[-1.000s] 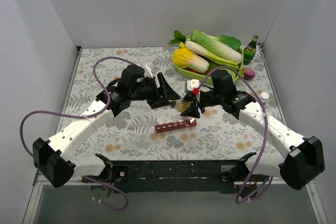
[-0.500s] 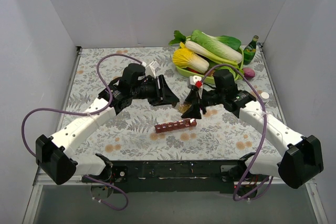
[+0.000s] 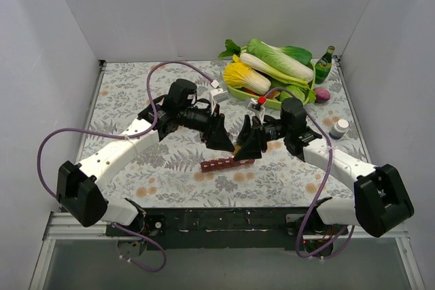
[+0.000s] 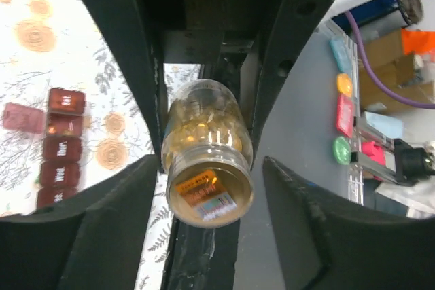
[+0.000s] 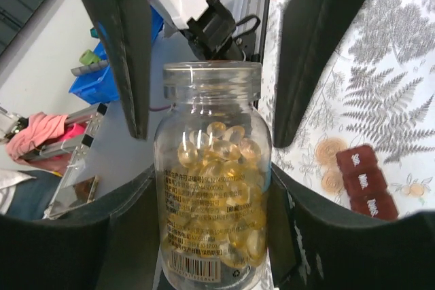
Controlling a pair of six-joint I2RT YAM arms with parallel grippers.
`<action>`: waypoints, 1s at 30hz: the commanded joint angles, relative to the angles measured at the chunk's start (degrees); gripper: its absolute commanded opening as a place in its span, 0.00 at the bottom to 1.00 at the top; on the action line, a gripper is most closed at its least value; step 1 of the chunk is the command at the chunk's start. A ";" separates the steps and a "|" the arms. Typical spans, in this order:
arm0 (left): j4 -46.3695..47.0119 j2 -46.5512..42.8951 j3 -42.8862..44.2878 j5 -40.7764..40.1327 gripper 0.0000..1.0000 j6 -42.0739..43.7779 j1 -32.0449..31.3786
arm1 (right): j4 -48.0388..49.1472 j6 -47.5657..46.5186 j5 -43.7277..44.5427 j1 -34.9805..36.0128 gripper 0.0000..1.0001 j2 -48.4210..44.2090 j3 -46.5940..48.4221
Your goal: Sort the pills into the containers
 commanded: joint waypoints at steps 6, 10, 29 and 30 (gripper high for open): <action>7.80 -4.16 0.74 3.94 0.98 -6.88 6.86 | 9.76 1.88 0.07 -0.29 0.01 -3.46 1.76; 11.67 -9.25 -3.47 1.93 0.98 -18.62 7.66 | -0.34 -8.66 1.03 -0.47 0.01 -4.87 4.30; 12.38 -8.65 -8.67 -20.84 0.81 -48.38 4.23 | -37.63 -50.69 24.41 1.73 0.01 -3.64 17.24; 12.82 -8.39 -8.93 -20.85 0.79 -48.55 4.14 | -37.63 -50.87 24.85 1.82 0.01 -3.82 17.06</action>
